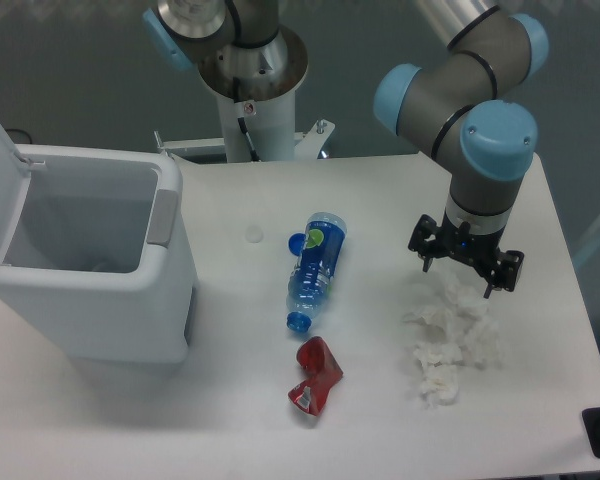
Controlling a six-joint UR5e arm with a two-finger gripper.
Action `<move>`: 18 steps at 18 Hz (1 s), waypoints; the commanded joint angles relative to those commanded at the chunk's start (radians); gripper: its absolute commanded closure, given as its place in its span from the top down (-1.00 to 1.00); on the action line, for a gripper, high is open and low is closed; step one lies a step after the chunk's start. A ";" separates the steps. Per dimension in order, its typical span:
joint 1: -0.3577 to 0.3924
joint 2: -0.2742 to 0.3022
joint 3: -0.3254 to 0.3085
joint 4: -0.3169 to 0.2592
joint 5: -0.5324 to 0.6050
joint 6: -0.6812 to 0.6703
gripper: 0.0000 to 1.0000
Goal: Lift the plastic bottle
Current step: 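Move the gripper over the blue-labelled plastic bottle lying on the table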
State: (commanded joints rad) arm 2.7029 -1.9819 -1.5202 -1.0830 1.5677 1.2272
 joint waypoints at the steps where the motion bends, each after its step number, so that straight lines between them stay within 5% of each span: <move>1: 0.000 -0.002 0.000 0.000 -0.002 0.000 1.00; 9: -0.083 -0.002 -0.034 0.015 -0.003 -0.021 1.00; 18: -0.204 0.041 -0.147 0.008 -0.011 -0.253 1.00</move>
State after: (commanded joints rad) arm 2.4990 -1.9405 -1.6674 -1.0753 1.5570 0.9745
